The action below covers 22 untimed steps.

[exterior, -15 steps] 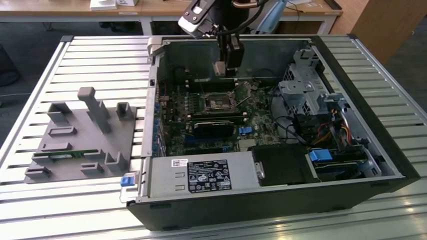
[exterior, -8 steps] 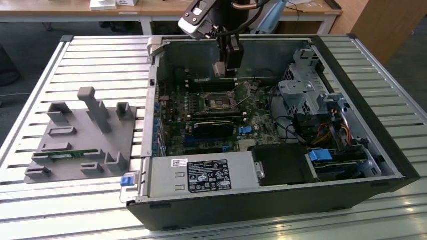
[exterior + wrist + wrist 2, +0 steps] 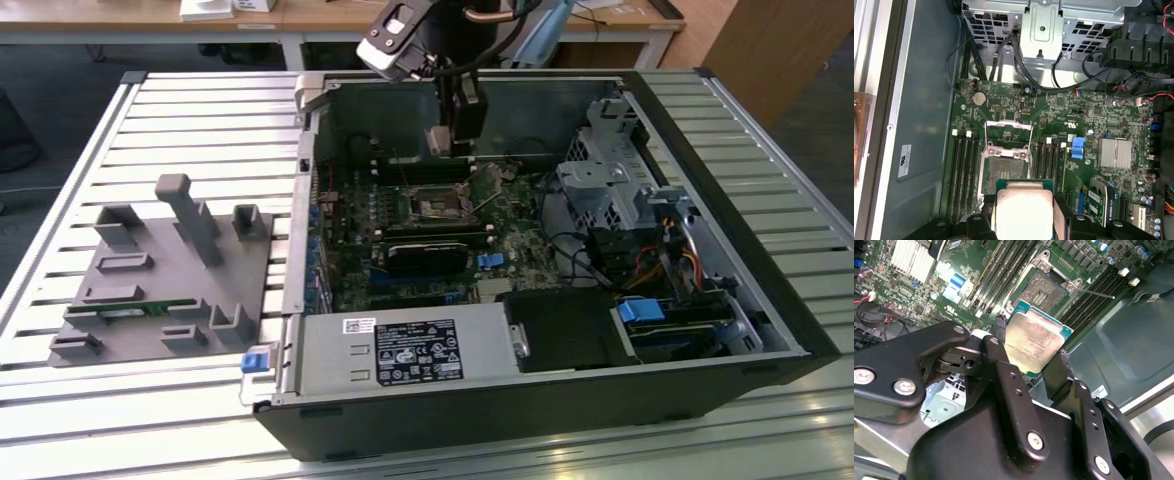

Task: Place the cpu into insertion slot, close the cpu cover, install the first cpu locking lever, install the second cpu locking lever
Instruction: 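Place the cpu into insertion slot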

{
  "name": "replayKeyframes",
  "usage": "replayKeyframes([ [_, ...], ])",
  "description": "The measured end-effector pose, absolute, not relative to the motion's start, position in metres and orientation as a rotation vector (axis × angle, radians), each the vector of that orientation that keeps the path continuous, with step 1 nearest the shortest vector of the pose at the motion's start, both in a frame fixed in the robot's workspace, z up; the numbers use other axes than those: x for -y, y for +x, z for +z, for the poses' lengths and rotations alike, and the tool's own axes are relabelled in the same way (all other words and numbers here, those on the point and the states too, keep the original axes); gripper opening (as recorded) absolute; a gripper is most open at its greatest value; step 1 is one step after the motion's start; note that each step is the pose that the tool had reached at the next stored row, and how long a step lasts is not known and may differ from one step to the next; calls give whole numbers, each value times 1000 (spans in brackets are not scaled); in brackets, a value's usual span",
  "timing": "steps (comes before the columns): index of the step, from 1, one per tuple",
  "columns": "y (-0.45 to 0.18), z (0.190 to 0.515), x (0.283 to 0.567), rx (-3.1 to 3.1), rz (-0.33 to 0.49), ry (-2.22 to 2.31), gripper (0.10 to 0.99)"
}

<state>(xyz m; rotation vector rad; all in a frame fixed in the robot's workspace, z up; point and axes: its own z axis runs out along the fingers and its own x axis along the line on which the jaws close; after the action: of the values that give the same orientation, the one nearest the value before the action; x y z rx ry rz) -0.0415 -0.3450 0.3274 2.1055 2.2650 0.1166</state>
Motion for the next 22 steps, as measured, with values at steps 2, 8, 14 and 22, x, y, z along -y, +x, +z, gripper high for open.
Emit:
replayKeyframes([
  [2,-41,327,345,-2265,117,2106,541],
  [8,-42,325,345,-2266,115,2106,541],
  [14,-41,322,345,-2267,117,2107,541],
  [22,-41,313,345,-2264,115,2108,541],
])
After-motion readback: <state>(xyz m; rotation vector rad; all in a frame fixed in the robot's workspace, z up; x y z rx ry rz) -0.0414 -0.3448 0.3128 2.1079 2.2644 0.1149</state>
